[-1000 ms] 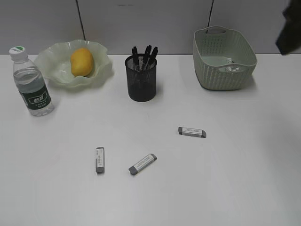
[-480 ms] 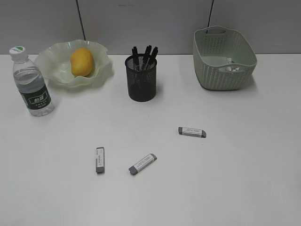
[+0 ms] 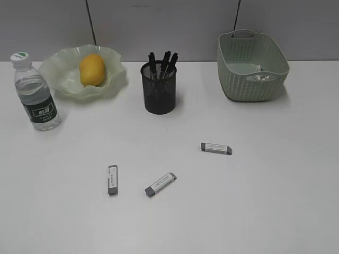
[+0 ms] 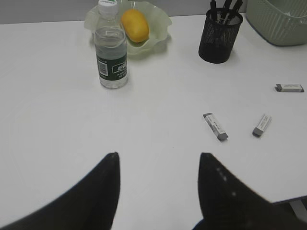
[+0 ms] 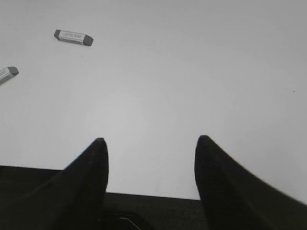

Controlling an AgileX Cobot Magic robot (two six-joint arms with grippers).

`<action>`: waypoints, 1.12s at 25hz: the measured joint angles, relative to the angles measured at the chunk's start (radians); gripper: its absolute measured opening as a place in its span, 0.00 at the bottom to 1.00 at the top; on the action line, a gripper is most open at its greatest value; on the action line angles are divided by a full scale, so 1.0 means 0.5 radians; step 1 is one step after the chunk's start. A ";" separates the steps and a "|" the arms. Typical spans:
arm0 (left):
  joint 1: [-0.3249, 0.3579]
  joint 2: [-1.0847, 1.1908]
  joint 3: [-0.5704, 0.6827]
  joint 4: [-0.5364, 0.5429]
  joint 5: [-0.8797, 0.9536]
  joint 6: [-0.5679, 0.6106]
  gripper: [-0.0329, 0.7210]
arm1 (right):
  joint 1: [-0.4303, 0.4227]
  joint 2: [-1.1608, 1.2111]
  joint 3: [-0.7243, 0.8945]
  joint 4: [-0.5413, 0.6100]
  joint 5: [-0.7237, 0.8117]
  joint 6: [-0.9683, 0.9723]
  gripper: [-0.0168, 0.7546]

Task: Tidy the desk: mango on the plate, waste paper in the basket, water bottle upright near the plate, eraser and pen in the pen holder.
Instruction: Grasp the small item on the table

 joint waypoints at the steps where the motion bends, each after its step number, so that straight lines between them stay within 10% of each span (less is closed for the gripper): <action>1: 0.000 0.000 0.000 -0.004 0.000 0.000 0.58 | 0.000 -0.082 0.020 -0.005 0.006 0.000 0.62; 14: 0.000 0.146 0.000 -0.071 -0.026 0.000 0.57 | 0.000 -0.465 0.048 -0.123 0.025 -0.023 0.62; 28: -0.077 1.527 -0.359 -0.267 -0.380 0.000 0.57 | 0.000 -0.465 0.064 -0.130 0.018 -0.023 0.62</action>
